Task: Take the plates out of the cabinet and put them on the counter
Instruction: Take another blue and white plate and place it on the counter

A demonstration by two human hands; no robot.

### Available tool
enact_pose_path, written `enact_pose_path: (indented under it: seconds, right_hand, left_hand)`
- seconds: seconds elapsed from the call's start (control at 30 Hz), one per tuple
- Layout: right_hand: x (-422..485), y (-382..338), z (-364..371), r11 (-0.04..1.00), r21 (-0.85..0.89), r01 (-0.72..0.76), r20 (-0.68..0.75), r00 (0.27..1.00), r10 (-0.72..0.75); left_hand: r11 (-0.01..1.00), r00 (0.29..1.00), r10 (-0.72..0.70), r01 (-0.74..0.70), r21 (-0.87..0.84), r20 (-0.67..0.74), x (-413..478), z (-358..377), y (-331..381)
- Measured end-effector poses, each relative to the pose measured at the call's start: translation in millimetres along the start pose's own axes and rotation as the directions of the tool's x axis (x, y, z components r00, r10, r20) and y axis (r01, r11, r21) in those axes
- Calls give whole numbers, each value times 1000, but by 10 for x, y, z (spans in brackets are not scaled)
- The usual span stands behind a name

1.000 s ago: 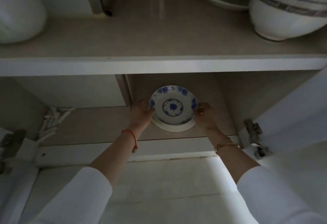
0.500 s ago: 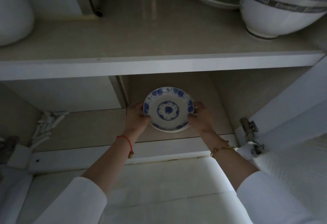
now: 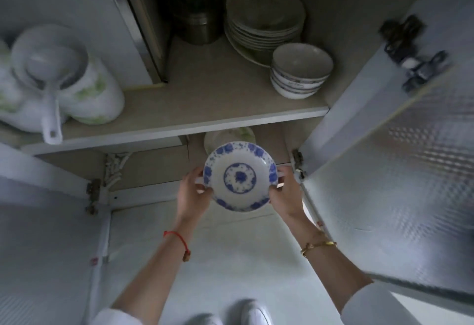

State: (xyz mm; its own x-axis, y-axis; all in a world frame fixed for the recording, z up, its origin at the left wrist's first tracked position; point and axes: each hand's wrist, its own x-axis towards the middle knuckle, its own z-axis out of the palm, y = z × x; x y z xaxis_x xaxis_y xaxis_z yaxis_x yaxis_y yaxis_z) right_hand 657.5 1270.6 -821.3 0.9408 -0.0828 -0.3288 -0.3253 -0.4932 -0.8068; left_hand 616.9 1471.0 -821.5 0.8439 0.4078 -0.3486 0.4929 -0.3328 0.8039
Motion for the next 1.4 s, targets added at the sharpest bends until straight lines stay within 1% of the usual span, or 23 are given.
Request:
enact_pose_path:
  seconds: [0.1, 0.2, 0.33, 0.47, 0.57, 0.67, 0.77, 0.9, 1.03, 1.13, 1.23, 1.33, 1.4]
  right_hand:
    - [-532, -409, -447, 999, 48, -26, -35, 999, 28]
    - [-1030, -894, -965, 995, 97, -18, -85, 996, 27]
    - [-1675, -1671, -1731, 988, 135, -75, -116, 989, 91]
    - [-2296, -2434, -2455, 974, 219, -60, -175, 980, 99]
    - [-2750, -2866, -2887, 969, 240, -56, -195, 975, 105]
    - [-3192, -3289, -3365, 941, 338, 13, -264, 961, 82]
    - [-3624, -3533, -3741, 924, 382, 9, -334, 934, 129]
    - [-4126, -3710, -4196, 908, 418, 35, -439, 883, 168]
    - [-4552, -3720, -4645, 893, 445, 65, -556, 802, 219]
    - [-4849, -3609, -4939, 889, 453, 75, -640, 721, 265]
    - [-5073, -3431, -5232, 879, 471, 72, -692, 649, 317]
    - [-5209, -3172, -5601, 869, 492, 60, -726, 579, 371]
    - [-5258, -3005, -5870, 865, 497, 66, -747, 540, 388]
  left_hand:
    - [1000, 999, 24, -25, 19, 27, -543, -303, 495]
    - [998, 998, 58, -58, -12, 37, -1059, -607, 1050]
    - [991, 992, 104, -98, -91, 69, -1740, -1054, 1935]
    - [978, 981, 179, -169, -122, 72, -2386, -1508, 2861]
    - [968, 972, 219, -205, -145, 89, -2794, -1781, 3417]
    - [940, 939, 318, -295, -170, 131, -3185, -2056, 4030]
    - [916, 903, 389, -357, -184, 183, -3530, -2218, 4467]
    - [891, 834, 452, -404, -210, 317, -3904, -2294, 4944]
    - [862, 743, 507, -440, -252, 437, -4225, -2120, 5300]
    - [843, 664, 534, -462, -274, 523, -4467, -1864, 5533]
    - [820, 584, 558, -497, -284, 589, -4686, -1522, 5739]
    - [806, 516, 562, -517, -288, 646, -4927, -1077, 5947]
    - [797, 487, 569, -526, -297, 662, -5091, -780, 6090]
